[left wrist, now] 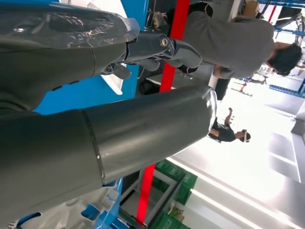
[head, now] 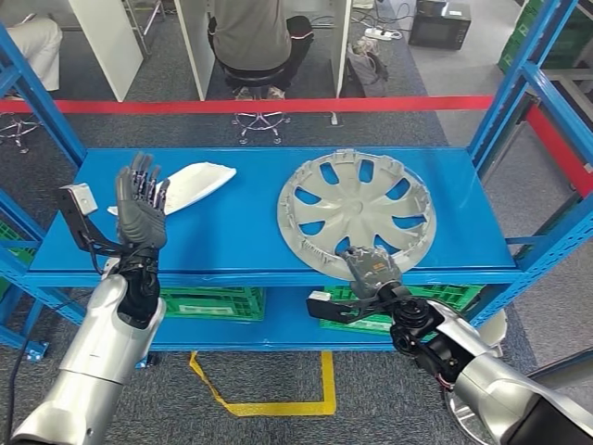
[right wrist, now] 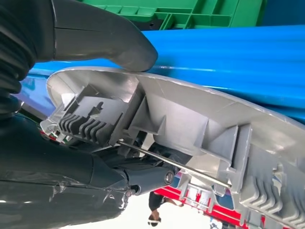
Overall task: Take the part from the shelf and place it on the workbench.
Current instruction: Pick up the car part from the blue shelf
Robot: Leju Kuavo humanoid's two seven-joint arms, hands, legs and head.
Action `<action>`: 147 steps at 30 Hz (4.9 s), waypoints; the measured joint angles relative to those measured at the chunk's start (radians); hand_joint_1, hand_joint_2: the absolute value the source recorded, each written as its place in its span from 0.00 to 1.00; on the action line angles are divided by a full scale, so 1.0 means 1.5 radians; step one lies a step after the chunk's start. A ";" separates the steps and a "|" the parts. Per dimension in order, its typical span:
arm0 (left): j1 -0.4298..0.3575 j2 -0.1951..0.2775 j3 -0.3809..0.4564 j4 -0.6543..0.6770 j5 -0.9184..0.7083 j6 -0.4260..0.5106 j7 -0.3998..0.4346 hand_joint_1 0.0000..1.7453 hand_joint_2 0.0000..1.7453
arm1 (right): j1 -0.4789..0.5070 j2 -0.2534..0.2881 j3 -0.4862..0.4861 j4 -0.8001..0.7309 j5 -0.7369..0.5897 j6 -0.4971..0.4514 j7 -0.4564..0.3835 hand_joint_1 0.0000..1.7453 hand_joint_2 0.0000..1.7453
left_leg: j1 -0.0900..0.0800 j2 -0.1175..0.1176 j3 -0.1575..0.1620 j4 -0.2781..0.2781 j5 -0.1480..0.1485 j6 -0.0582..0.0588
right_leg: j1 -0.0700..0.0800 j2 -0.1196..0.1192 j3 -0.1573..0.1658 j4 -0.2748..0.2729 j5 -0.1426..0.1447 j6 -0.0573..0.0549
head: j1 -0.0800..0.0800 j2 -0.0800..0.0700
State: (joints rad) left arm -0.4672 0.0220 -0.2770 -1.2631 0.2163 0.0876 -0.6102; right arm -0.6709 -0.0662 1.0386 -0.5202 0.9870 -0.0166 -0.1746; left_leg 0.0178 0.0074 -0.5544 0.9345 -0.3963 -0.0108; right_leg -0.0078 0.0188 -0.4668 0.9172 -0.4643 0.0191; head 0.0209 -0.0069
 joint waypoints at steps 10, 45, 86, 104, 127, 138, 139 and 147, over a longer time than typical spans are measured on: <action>0.000 0.001 0.000 0.003 0.000 -0.001 -0.004 0.00 0.00 | 0.001 0.005 -0.019 -0.001 -0.028 0.011 -0.022 1.00 1.00 | 0.000 0.000 0.000 0.000 0.000 0.000 | 0.000 0.000 0.000 0.000 0.000 0.000 | -0.001 0.000; 0.004 0.006 0.000 0.004 -0.006 -0.004 -0.003 0.00 0.00 | -0.007 0.004 -0.107 -0.092 -0.195 0.080 -0.006 1.00 1.00 | 0.000 0.000 -0.003 0.000 0.000 0.000 | 0.000 0.000 -0.002 0.001 0.000 0.000 | -0.001 0.000; 0.042 0.016 0.000 -0.021 -0.031 -0.004 0.011 0.00 0.00 | -0.029 -0.100 -0.423 -0.549 -0.368 -0.132 -0.019 1.00 1.00 | -0.002 -0.004 -0.018 0.002 0.002 0.002 | -0.001 -0.004 -0.015 0.003 0.001 0.002 | -0.001 0.000; 0.055 0.028 0.002 -0.059 -0.037 0.023 0.033 0.00 1.00 | 0.027 -0.098 -0.427 -0.590 -0.346 -0.181 -0.080 1.00 1.00 | -0.002 -0.005 -0.019 0.002 0.002 0.002 | -0.001 -0.005 -0.016 0.003 0.001 0.002 | -0.002 0.000; 0.061 0.032 0.002 -0.072 -0.040 0.023 0.038 0.00 1.00 | 0.044 -0.098 -0.428 -0.617 -0.365 -0.185 -0.069 1.00 1.00 | -0.002 -0.006 -0.019 0.002 0.002 0.002 | -0.001 -0.005 -0.016 0.003 0.001 0.002 | -0.001 0.000; 0.071 0.032 0.002 -0.081 -0.049 0.038 0.037 0.00 1.00 | 0.055 -0.098 -0.428 -0.621 -0.368 -0.192 -0.067 1.00 1.00 | -0.002 -0.006 -0.019 0.002 0.002 0.002 | -0.001 -0.005 -0.016 0.003 0.001 0.002 | -0.001 0.000; 0.071 0.032 0.002 -0.081 -0.049 0.038 0.037 0.00 1.00 | 0.055 -0.098 -0.428 -0.621 -0.368 -0.192 -0.067 1.00 1.00 | -0.002 -0.006 -0.019 0.002 0.002 0.002 | -0.001 -0.005 -0.016 0.003 0.001 0.002 | -0.001 0.000; 0.075 0.032 0.002 -0.088 -0.051 0.041 0.037 0.00 1.00 | 0.055 -0.098 -0.428 -0.623 -0.368 -0.194 -0.072 1.00 1.00 | -0.002 -0.006 -0.019 0.002 0.002 0.002 | -0.001 -0.005 -0.016 0.003 0.001 0.002 | -0.001 0.000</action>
State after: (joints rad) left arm -0.3540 0.0706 -0.2743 -1.3949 0.1401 0.1495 -0.5547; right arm -0.5879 -0.2125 0.3967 -1.4545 0.4350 -0.3074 -0.2825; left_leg 0.0149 -0.0017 -0.5833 0.9371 -0.3929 -0.0078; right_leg -0.0100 0.0109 -0.4910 0.9221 -0.4625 0.0219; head 0.0189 -0.0069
